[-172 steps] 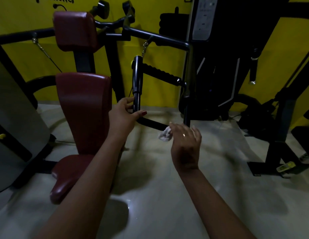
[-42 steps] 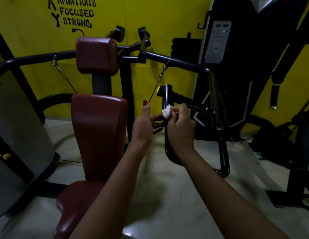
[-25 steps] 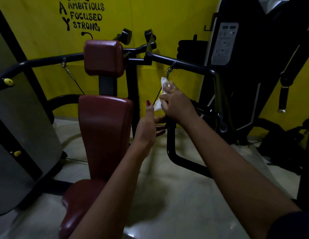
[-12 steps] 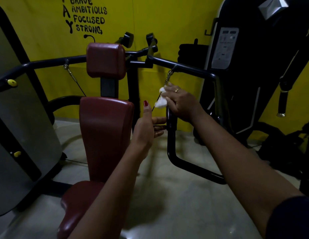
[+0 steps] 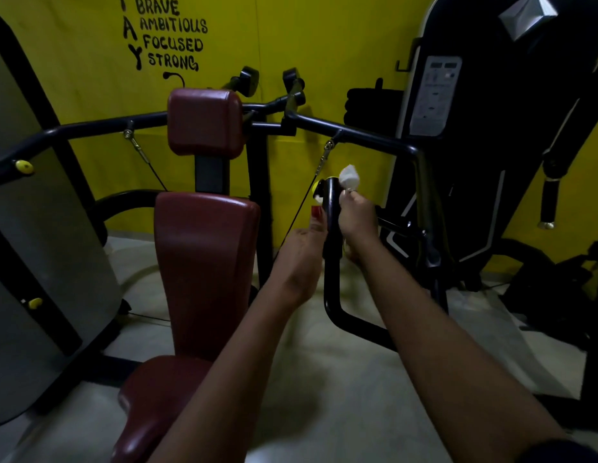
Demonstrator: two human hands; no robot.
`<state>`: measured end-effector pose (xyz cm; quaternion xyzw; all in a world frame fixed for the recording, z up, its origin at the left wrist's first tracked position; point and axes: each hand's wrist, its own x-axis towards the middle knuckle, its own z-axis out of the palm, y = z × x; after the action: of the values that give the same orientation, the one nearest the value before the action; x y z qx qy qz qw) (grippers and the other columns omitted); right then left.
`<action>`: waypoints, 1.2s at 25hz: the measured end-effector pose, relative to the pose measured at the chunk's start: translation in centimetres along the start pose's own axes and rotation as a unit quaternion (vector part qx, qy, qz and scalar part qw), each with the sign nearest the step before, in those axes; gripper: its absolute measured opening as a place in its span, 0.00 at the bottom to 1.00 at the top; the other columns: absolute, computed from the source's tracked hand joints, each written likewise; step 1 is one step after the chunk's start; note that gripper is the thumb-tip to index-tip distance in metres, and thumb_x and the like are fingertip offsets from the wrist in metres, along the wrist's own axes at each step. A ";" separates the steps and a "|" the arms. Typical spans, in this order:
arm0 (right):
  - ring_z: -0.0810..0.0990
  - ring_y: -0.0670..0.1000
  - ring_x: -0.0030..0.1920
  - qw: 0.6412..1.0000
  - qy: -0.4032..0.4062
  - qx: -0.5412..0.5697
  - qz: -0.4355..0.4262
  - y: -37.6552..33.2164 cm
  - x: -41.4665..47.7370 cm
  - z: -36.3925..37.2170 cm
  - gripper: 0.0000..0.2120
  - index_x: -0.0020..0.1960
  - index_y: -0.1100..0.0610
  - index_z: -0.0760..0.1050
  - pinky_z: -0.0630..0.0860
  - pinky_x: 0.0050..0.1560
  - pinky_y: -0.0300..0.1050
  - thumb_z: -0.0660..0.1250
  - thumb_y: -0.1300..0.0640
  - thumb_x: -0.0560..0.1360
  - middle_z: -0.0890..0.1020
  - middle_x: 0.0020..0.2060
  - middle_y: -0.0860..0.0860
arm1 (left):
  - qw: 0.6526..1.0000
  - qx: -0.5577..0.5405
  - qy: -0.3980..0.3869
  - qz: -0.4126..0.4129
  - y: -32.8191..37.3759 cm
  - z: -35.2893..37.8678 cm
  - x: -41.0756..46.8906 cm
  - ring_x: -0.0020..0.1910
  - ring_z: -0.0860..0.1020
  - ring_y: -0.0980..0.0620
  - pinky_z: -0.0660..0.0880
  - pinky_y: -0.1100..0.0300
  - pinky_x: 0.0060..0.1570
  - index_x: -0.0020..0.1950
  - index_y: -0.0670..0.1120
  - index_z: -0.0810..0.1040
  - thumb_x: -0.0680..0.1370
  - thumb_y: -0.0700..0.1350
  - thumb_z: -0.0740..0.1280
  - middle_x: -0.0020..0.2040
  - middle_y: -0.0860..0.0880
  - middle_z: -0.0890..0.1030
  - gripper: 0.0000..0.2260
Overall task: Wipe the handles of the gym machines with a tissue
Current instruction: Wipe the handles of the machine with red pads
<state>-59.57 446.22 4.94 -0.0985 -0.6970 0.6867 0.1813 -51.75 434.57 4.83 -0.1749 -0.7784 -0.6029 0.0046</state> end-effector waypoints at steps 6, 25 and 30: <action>0.77 0.52 0.39 0.916 -0.123 0.310 0.225 2.5 -0.7 -0.2 0.21 0.49 0.57 0.80 0.71 0.43 0.45 0.55 0.44 0.80 0.79 0.44 0.55 | 0.993 0.109 0.042 -0.028 -2.0 -0.8 0.9 0.70 0.68 0.44 0.63 0.43 0.69 0.37 0.60 0.82 0.68 0.79 0.41 0.66 0.42 0.75 0.35; 0.68 0.46 0.71 0.946 0.046 -0.212 -0.240 3.0 -6.4 -1.1 0.18 0.71 0.56 0.70 0.65 0.69 0.37 0.58 0.54 0.82 0.71 0.70 0.52 | 0.994 0.031 0.094 0.047 -1.8 -0.2 2.6 0.47 0.83 0.46 0.80 0.45 0.49 0.58 0.46 0.83 0.74 0.41 0.64 0.47 0.48 0.85 0.15; 0.72 0.47 0.68 0.938 0.035 -0.230 -0.258 0.3 0.0 -0.6 0.14 0.64 0.56 0.77 0.61 0.62 0.23 0.64 0.56 0.80 0.75 0.66 0.56 | 0.996 -0.014 0.088 0.022 -1.9 0.0 3.3 0.49 0.83 0.53 0.80 0.51 0.54 0.62 0.43 0.80 0.77 0.37 0.69 0.50 0.47 0.85 0.14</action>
<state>-59.42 446.77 4.62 0.0217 -0.8305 0.4338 0.3487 -55.39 435.10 3.79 -0.1388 -0.7626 -0.6262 0.0841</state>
